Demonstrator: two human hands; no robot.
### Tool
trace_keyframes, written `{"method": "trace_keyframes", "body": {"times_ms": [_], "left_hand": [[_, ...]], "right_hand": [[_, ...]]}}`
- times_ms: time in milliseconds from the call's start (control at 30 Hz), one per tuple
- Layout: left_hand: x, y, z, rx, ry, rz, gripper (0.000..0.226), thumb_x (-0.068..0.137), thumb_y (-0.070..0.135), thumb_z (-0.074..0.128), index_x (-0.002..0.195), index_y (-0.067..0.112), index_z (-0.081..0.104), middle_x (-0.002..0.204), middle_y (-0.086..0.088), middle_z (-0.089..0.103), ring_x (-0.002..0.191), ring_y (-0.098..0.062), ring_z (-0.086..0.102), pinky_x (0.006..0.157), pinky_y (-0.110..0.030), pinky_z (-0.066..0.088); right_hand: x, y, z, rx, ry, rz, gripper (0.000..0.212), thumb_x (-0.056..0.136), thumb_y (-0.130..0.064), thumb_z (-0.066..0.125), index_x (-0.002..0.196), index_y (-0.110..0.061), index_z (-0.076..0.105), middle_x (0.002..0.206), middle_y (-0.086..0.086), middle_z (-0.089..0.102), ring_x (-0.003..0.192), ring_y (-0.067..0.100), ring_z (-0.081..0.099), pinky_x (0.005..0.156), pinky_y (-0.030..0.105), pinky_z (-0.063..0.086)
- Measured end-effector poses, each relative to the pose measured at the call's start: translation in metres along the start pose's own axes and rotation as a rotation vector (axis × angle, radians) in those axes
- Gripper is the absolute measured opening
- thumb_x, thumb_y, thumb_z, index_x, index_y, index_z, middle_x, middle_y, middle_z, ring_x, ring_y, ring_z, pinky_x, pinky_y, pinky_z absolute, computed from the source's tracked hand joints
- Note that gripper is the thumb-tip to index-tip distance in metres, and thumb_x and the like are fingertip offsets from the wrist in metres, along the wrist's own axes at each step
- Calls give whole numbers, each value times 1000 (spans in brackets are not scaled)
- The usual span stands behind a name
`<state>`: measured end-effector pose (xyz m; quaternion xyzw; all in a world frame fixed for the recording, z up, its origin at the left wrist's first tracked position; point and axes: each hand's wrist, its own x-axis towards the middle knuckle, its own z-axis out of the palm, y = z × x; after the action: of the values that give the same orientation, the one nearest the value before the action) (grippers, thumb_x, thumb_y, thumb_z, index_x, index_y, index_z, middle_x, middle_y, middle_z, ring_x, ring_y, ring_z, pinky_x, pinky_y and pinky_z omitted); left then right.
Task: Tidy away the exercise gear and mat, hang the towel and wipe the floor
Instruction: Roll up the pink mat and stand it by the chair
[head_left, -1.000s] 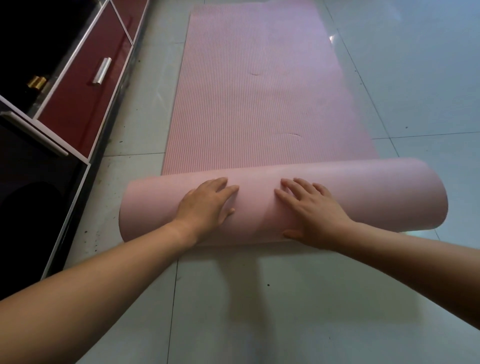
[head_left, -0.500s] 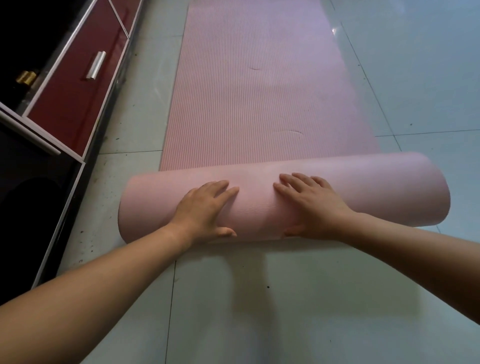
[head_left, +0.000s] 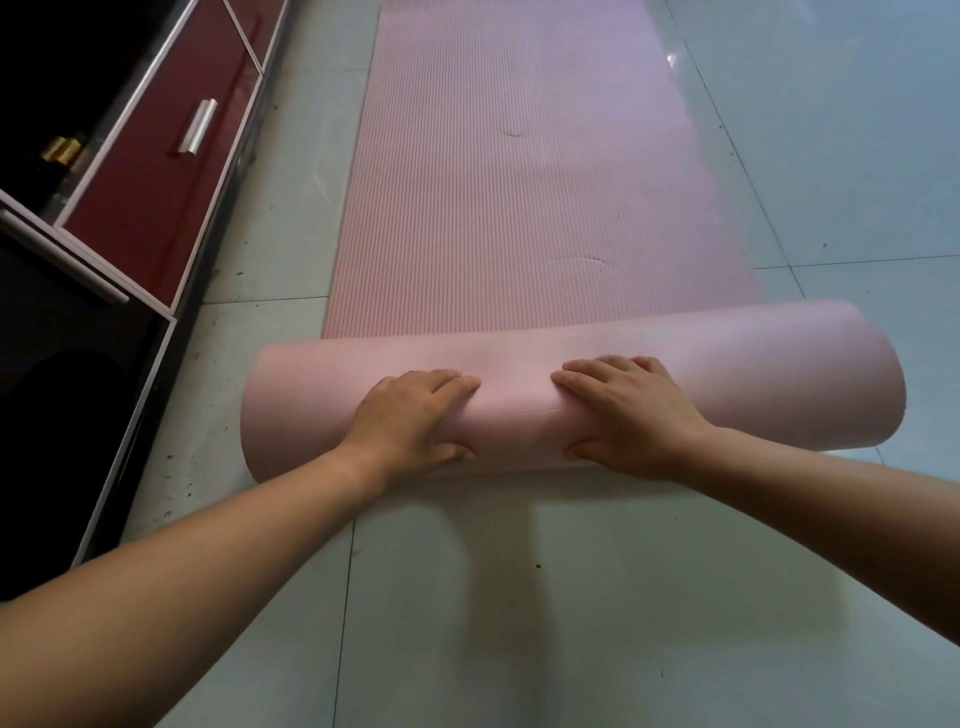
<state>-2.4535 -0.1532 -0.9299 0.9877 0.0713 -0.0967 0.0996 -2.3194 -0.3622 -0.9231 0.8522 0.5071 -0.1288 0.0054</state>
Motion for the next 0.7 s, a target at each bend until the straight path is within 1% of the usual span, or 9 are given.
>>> {"method": "trace_keyframes", "body": {"times_ms": [133, 233, 400, 700], "left_hand": [[-3, 2, -3, 0, 16, -1, 73, 72, 51, 71, 135, 27, 43, 137, 5, 49, 119, -24, 48, 97, -39, 40], [-7, 4, -5, -2, 22, -4, 68, 74, 49, 69, 133, 28, 44, 135, 6, 50, 117, -24, 49, 95, -37, 40], [-16, 10, -6, 9, 2, -8, 65, 78, 48, 66, 135, 29, 42, 137, 7, 48, 119, -23, 47, 95, -35, 38], [-58, 30, -9, -18, -61, 11, 65, 78, 52, 63, 135, 33, 39, 138, 10, 46, 119, -19, 46, 97, -32, 38]], "right_hand": [[-2, -2, -3, -5, 17, 3, 67, 78, -57, 58, 135, -30, 35, 141, -10, 39, 126, 18, 38, 98, 37, 28], [-4, -3, -4, 0, 20, 13, 63, 78, -56, 58, 132, -31, 37, 138, -12, 42, 124, 18, 41, 96, 36, 30], [-13, -6, -5, -8, 15, 14, 58, 79, -55, 56, 129, -32, 39, 135, -14, 45, 121, 17, 43, 92, 35, 31], [-54, -24, -9, 24, -47, -11, 58, 78, -57, 55, 129, -34, 40, 133, -14, 46, 120, 16, 44, 92, 34, 34]]}}
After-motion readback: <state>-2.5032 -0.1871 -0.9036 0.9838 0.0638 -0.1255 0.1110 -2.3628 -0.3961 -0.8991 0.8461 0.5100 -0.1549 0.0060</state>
